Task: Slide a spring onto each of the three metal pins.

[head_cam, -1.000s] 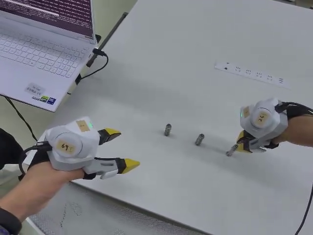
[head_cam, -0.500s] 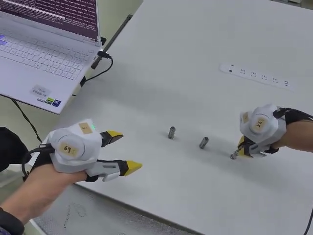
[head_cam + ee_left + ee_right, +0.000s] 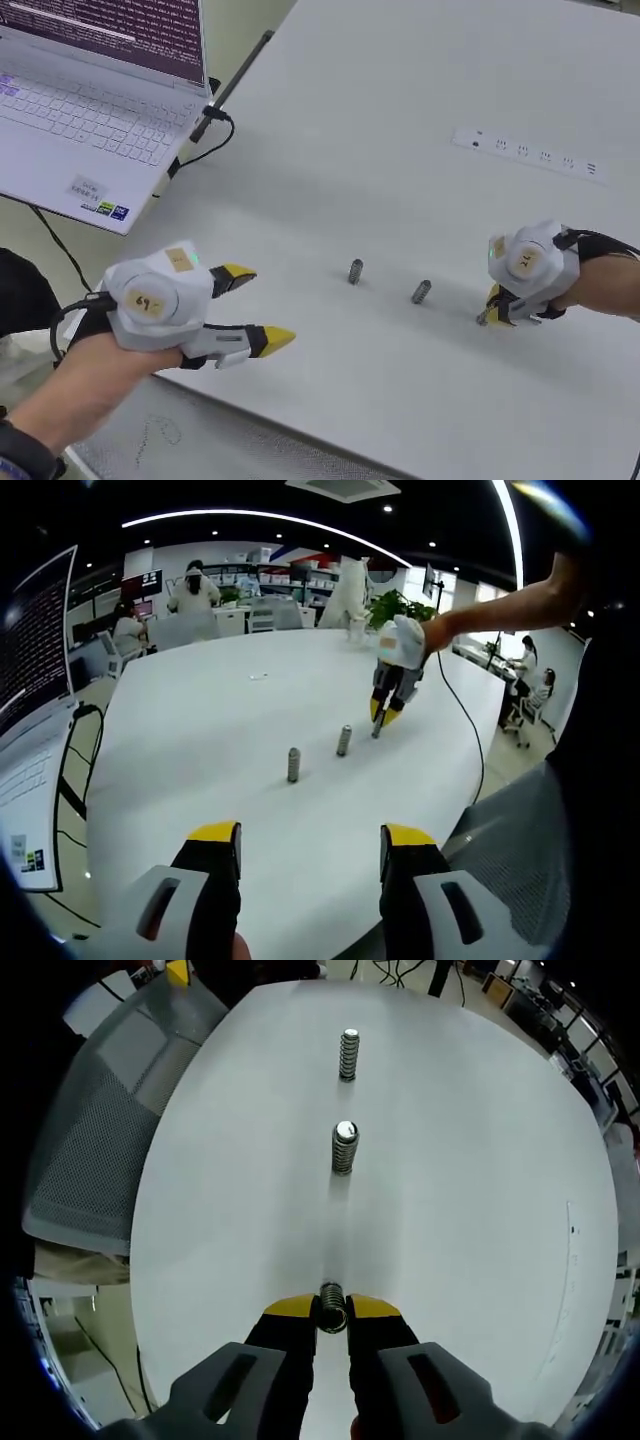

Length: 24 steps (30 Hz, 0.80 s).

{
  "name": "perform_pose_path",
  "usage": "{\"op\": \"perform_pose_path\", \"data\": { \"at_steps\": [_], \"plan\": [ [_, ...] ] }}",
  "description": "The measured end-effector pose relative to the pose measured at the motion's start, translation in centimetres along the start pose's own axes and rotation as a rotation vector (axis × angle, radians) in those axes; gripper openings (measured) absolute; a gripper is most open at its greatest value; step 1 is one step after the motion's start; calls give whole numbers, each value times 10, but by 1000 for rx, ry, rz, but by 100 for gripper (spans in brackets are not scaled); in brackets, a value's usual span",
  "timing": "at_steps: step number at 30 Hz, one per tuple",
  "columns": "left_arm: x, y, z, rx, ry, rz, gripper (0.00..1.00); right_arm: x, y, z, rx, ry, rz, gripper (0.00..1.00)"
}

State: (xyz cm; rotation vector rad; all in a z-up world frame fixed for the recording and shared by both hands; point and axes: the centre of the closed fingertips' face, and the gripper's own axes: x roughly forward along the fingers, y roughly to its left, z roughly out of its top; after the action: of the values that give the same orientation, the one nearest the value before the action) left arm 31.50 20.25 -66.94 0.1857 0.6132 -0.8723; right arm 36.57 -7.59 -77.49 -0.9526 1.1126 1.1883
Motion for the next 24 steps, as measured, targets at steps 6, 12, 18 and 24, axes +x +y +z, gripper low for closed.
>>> {"op": "perform_pose_path", "data": {
  "at_steps": [6, 12, 18, 24],
  "plan": [
    [-1, 1, 2, -1, -5, 2, 53, -1, -1, -3, 3, 7, -13, 13],
    [-1, 1, 4, -5, -13, 0, 54, -5, -4, -4, 15, 1, -27, 18],
    [-1, 0, 6, -6, -19, -3, 55, -10, -3, -5, 14, 2, -50, 22],
    [-3, 0, 9, -3, -26, -4, 56, -19, -3, -8, 29, -2, -83, 26]
  ]
}}
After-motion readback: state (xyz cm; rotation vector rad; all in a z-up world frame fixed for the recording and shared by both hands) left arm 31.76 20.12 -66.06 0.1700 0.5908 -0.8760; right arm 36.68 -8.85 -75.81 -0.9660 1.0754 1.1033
